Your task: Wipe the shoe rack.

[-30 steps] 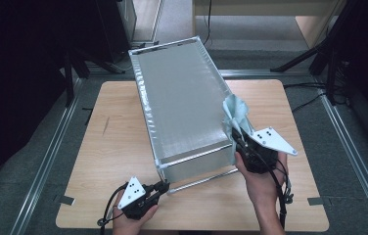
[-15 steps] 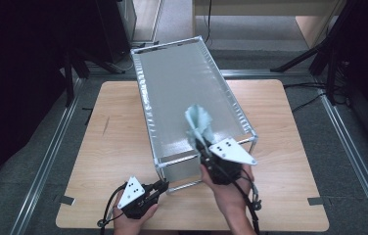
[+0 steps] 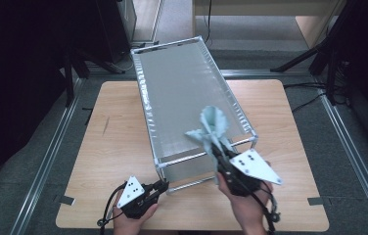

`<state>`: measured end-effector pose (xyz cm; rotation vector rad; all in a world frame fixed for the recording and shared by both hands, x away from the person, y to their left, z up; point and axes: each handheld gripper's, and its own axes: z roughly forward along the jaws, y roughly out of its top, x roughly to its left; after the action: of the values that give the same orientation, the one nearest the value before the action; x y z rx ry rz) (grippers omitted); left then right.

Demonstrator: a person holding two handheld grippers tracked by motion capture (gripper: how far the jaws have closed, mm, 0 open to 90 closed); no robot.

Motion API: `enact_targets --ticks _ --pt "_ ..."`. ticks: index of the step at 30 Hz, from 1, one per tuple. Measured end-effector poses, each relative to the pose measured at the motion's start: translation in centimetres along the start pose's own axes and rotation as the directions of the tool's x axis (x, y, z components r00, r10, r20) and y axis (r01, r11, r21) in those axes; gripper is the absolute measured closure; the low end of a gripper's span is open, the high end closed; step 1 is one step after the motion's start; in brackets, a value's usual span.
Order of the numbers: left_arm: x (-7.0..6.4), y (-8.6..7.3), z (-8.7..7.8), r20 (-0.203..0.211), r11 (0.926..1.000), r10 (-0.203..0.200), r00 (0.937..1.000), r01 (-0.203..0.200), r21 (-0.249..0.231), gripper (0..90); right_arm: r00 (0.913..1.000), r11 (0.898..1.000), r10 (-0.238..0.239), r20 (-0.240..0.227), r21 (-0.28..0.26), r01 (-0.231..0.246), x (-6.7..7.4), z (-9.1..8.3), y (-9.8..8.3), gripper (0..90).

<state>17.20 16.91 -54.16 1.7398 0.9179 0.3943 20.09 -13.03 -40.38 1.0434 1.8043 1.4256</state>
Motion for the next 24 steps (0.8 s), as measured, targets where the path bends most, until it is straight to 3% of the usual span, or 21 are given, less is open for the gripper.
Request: enact_targets --ticks 3,4,6,10,13,14,15,20,21,24 --pt "0.0 0.0 0.0 0.000 0.9999 0.010 1.0000 -0.010 0.003 80.7 0.9975 1.000 0.008 0.071 0.002 -0.008 -2.0 -1.8 -1.3 82.1" --pt "0.0 0.0 0.0 0.000 0.9999 0.010 1.0000 -0.010 0.003 80.7 0.9975 1.000 0.008 0.071 0.002 -0.008 -2.0 -1.8 -1.3 82.1" --pt "0.0 0.0 0.0 -0.001 0.9999 0.012 0.9999 -0.012 0.004 80.8 0.9935 1.000 0.016 0.112 0.017 -0.018 -3.6 -3.1 -3.6 82.2" --pt "0.0 0.0 0.0 0.000 0.9999 0.015 0.9999 -0.015 0.004 80.9 0.9897 0.995 0.030 0.140 0.093 -0.043 -4.6 -2.5 -6.3 82.3" --pt "0.1 0.0 0.0 0.004 0.9999 0.014 0.9999 -0.014 0.004 80.9 0.9852 0.983 0.049 0.164 0.166 -0.077 -5.8 -1.3 -8.2 82.4" --pt "0.1 0.0 0.0 0.004 0.9999 0.014 0.9999 -0.014 0.004 80.9 0.9852 0.983 0.049 0.164 0.166 -0.077 -5.8 -1.3 -8.2 82.4" --pt "0.1 0.0 0.0 0.005 0.9999 0.015 0.9999 -0.015 0.003 80.9 0.9825 0.973 0.077 0.170 0.204 -0.112 -6.4 -0.4 -9.0 82.3" --pt "0.1 0.0 0.0 0.011 0.9999 0.016 0.9998 -0.016 0.004 80.8 0.9821 0.963 0.065 0.177 0.247 -0.108 -6.4 1.1 -9.9 82.3" --pt "0.2 0.0 0.0 0.019 0.9999 0.014 0.9997 -0.014 0.004 80.8 0.9846 0.948 0.042 0.170 0.305 -0.093 -5.8 2.4 -10.5 82.4" --pt "0.2 0.0 0.0 0.028 0.9999 0.016 0.9995 -0.016 0.005 80.7 0.9887 0.924 0.037 0.145 0.371 -0.089 -5.1 3.8 -11.5 82.3"
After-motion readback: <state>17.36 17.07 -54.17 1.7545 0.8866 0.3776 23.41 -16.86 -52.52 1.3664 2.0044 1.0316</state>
